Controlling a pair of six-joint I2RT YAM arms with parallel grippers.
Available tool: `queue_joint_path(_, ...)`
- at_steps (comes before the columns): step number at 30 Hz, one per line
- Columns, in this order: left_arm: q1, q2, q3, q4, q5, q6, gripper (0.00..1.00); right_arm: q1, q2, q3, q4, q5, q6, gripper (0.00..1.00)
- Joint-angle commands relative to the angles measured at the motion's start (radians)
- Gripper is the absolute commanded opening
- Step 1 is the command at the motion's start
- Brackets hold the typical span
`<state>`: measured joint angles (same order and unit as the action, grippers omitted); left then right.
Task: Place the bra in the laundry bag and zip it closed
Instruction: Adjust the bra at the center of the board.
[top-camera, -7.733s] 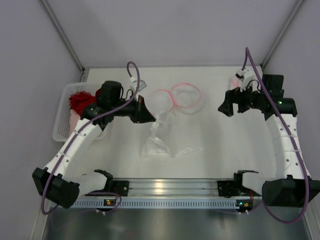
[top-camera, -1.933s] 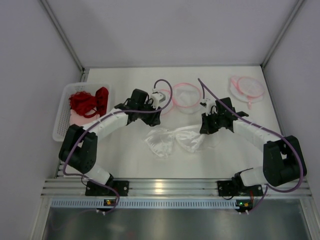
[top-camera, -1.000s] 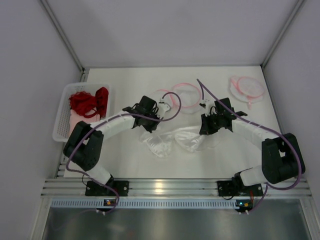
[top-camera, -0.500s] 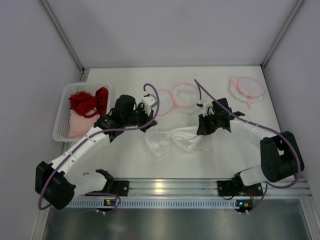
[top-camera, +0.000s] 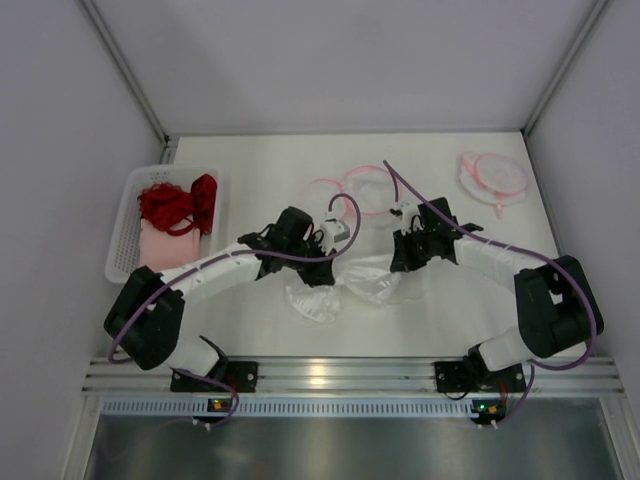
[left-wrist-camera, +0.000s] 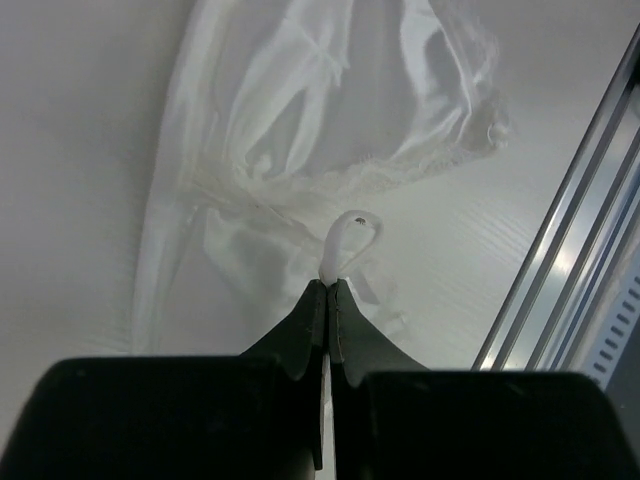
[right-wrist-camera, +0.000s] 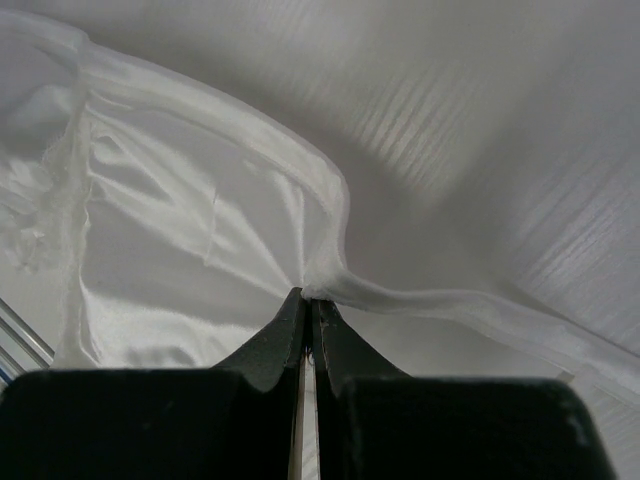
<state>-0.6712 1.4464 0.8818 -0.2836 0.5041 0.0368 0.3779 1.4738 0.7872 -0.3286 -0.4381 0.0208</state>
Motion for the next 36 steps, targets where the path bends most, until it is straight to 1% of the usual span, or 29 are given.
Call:
queue_joint_path(1,-0.031,0.024,-0.046,-0.024,0.031,0.144,0.0,0.01,-0.007,0.038,0.045,0.032,-0.004,0.0)
queue_joint_path(2,-0.034,0.04,-0.047,-0.043,0.018,0.173,0.0,0.009,-0.009,0.038,0.043,0.036,-0.004,0.0)
queue_joint_path(3,-0.036,0.061,-0.034,-0.113,-0.008,0.217,0.0,0.009,-0.006,0.038,0.046,0.039,-0.005,0.0)
queue_joint_path(6,-0.034,0.132,0.002,-0.144,-0.062,0.268,0.0,0.007,0.003,0.044,0.053,0.048,-0.012,0.0)
queue_joint_path(8,-0.041,0.204,0.026,-0.158,-0.11,0.276,0.0,0.007,0.014,0.061,0.046,0.052,-0.01,0.0)
queue_joint_path(9,-0.042,0.236,0.063,-0.178,-0.128,0.279,0.0,0.007,0.02,0.07,0.042,0.052,-0.012,0.0)
queue_joint_path(10,-0.041,0.299,0.077,-0.219,-0.157,0.279,0.0,0.006,0.022,0.079,0.036,0.052,-0.043,0.0)
queue_joint_path(12,-0.039,0.337,0.094,-0.235,-0.161,0.282,0.0,0.006,0.016,0.101,0.023,0.058,-0.056,0.0)
queue_joint_path(14,-0.042,0.339,0.095,-0.239,-0.15,0.281,0.0,0.007,0.007,0.122,0.013,0.07,-0.07,0.01)
queue_joint_path(15,-0.041,0.315,0.095,-0.239,-0.119,0.281,0.0,0.007,-0.004,0.13,-0.007,0.075,-0.087,0.07)
queue_joint_path(18,-0.041,0.269,0.097,-0.243,-0.092,0.272,0.0,0.007,-0.033,0.164,-0.062,0.091,-0.117,0.22)
queue_joint_path(19,-0.042,0.237,0.1,-0.243,-0.091,0.27,0.0,0.006,-0.043,0.171,-0.075,0.096,-0.122,0.38)
queue_joint_path(21,-0.042,0.209,0.105,-0.261,-0.104,0.27,0.04,-0.002,-0.079,0.19,-0.096,0.111,-0.133,0.56)
queue_joint_path(22,-0.041,0.189,0.106,-0.269,-0.108,0.273,0.05,-0.005,-0.09,0.195,-0.119,0.116,-0.136,0.68)
queue_joint_path(24,-0.041,0.174,0.108,-0.284,-0.118,0.275,0.09,-0.016,-0.115,0.21,-0.148,0.134,-0.157,0.76)
queue_joint_path(26,-0.041,0.155,0.108,-0.293,-0.119,0.272,0.12,-0.03,-0.125,0.224,-0.197,0.145,-0.171,0.78)
queue_joint_path(27,-0.041,0.148,0.108,-0.295,-0.119,0.265,0.16,-0.037,-0.133,0.228,-0.213,0.147,-0.183,0.78)
queue_joint_path(29,-0.041,0.12,0.109,-0.295,-0.118,0.256,0.19,-0.066,-0.141,0.228,-0.263,0.168,-0.202,0.77)
queue_joint_path(30,-0.041,0.109,0.112,-0.295,-0.116,0.252,0.25,-0.079,-0.151,0.222,-0.273,0.174,-0.226,0.75)
queue_joint_path(33,-0.041,0.063,0.124,-0.295,-0.107,0.245,0.33,-0.123,-0.159,0.185,-0.296,0.226,-0.298,0.69)
queue_joint_path(34,-0.041,0.04,0.129,-0.295,-0.104,0.244,0.39,-0.134,-0.156,0.173,-0.297,0.237,-0.324,0.66)
queue_joint_path(36,-0.041,0.02,0.146,-0.301,-0.102,0.247,0.43,-0.16,-0.135,0.138,-0.284,0.283,-0.401,0.63)
